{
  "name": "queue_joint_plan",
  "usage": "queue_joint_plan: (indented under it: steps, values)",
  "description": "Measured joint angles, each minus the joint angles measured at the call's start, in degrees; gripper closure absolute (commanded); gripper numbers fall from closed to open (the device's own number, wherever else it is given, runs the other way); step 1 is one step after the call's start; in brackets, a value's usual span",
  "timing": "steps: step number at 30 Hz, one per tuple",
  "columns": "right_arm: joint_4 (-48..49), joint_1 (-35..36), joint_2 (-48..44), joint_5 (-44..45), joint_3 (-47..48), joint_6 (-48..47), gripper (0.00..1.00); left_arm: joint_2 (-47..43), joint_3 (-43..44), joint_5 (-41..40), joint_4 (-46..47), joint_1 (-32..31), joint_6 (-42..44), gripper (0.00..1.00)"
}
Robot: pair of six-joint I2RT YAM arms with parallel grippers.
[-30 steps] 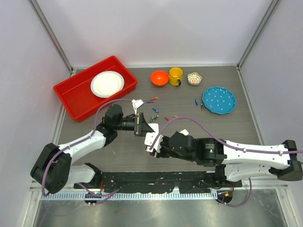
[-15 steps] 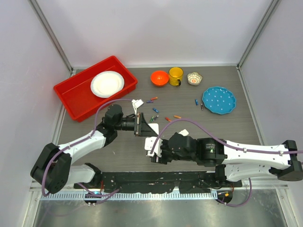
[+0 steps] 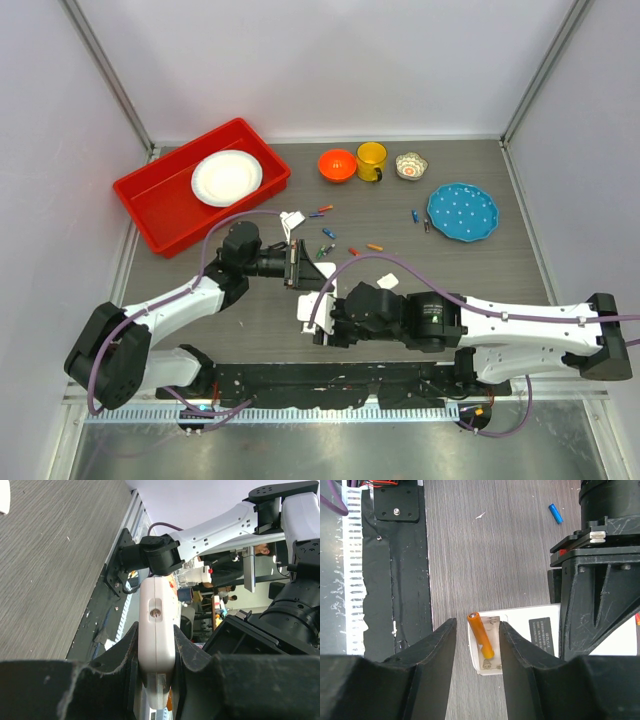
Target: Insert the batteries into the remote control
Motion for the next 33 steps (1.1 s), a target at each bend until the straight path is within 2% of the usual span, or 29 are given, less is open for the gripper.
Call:
queue_joint_plan:
  steps: [8,18,33]
  values:
    - [0.7,0.0,1.1,0.8,0.0,-0.9,0.61,0.0,0.0,0.0,0.0,-0.1,-0.1,1.00]
    - [1.4,0.0,1.5,2.1,0.0,-1.0,0.75,0.0,0.0,0.0,0.0,-0.1,-0.2,1.00]
    - [1.3,0.0,1.5,2.1,-0.2,-0.8,0.84,0.0,0.0,0.0,-0.1,-0.3,-0.1,1.00]
